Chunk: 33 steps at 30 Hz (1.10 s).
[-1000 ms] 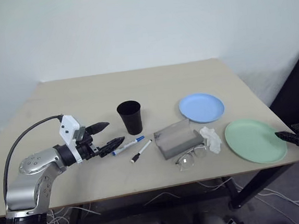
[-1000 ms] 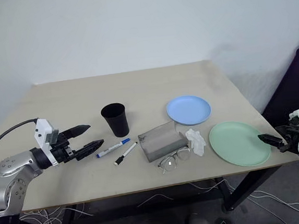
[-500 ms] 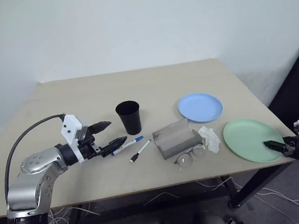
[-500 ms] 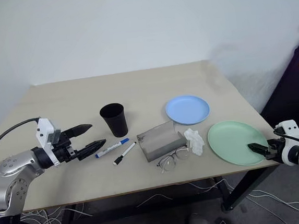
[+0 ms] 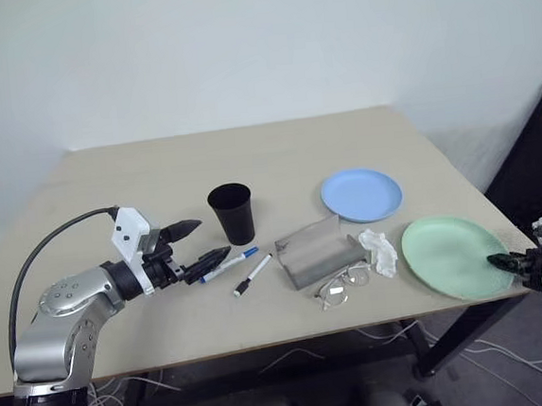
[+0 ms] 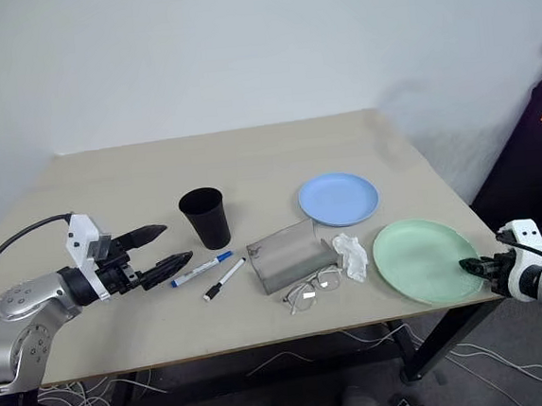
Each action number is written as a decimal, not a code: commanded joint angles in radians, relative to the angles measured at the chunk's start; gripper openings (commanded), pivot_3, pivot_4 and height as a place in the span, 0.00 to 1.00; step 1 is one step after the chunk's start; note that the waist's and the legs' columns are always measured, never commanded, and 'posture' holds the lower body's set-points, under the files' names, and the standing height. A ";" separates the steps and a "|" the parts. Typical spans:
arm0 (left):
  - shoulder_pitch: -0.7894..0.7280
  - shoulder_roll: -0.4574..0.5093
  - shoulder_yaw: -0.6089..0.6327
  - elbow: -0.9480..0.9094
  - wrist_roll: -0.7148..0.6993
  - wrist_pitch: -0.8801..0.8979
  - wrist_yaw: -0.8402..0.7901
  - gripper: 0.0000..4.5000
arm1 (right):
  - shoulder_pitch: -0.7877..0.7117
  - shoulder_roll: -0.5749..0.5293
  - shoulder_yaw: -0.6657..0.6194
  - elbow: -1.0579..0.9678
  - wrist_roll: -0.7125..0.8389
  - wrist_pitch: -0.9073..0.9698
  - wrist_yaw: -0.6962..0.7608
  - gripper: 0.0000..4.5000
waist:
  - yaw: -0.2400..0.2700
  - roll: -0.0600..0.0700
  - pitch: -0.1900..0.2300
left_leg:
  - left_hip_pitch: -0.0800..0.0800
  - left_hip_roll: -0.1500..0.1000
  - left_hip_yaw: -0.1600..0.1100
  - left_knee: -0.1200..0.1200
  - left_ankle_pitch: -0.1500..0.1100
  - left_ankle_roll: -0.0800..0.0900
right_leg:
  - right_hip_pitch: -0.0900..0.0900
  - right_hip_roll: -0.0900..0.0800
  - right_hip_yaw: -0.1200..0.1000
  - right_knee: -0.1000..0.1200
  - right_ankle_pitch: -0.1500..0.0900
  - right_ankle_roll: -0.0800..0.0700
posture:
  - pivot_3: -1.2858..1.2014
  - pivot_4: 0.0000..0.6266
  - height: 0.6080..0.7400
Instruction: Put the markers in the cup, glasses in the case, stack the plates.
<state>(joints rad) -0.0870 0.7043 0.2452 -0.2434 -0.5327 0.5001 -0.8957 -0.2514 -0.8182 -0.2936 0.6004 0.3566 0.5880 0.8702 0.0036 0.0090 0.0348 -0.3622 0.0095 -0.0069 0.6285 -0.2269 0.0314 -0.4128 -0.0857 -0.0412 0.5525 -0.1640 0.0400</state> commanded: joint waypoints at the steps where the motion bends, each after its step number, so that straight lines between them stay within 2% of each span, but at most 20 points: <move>1: -0.007 -0.002 0.008 -0.036 -0.022 -0.004 0.004 1.00 | -0.012 0.002 -0.039 -0.060 0.045 0.067 -0.006 0.00 | 0.000 0.000 0.000 | 0.000 0.000 0.000 0.000 0.000 0.000 | 0.000 0.000 0.000 0.000 0.000 0.000 | 0.52 0.00 0.90; 9: -0.013 -0.007 0.003 -0.035 -0.018 -0.004 0.008 1.00 | -0.091 0.032 -0.183 -0.096 0.197 0.268 -0.068 0.00 | -0.001 0.000 0.000 | 0.000 0.000 0.000 0.000 -0.002 -0.002 | 0.000 0.000 -0.001 0.000 0.000 0.000 | 0.52 0.00 0.90; 17: -0.021 -0.013 -0.001 -0.029 -0.013 -0.006 0.015 1.00 | -0.171 0.192 -0.249 -0.283 0.325 0.429 -0.242 0.00 | -0.003 0.000 0.000 | 0.000 0.002 0.002 0.000 -0.002 -0.002 | -0.002 0.000 -0.002 0.000 0.000 0.000 | 0.52 0.00 0.90; 25: -0.016 -0.014 0.007 -0.036 -0.017 -0.004 0.027 1.00 | -0.261 0.424 -0.196 -0.485 0.335 0.477 -0.504 0.00 | 0.000 0.002 -0.001 | -0.007 0.003 0.004 -0.001 -0.002 -0.002 | -0.011 0.000 -0.001 0.001 0.002 -0.002 | 0.52 0.00 0.90; 33: -0.009 -0.016 0.010 -0.048 -0.019 -0.003 0.040 1.00 | -0.388 0.544 -0.137 -0.504 0.277 0.404 -0.679 0.00 | 0.000 0.002 -0.001 | -0.010 0.002 0.004 -0.001 -0.004 -0.002 | -0.014 0.000 0.000 0.002 0.009 -0.012 | 0.52 0.00 0.90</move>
<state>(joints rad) -0.0867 0.6860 0.2423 -0.2583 -0.5324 0.5015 -0.8594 -0.5903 -0.2713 -0.4354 0.1381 0.6403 1.0252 0.2167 0.0038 0.0110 0.0336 -0.3721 0.0107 -0.0036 0.6272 -0.2314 0.0292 -0.4265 -0.0853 -0.0415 0.5549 -0.1536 0.0255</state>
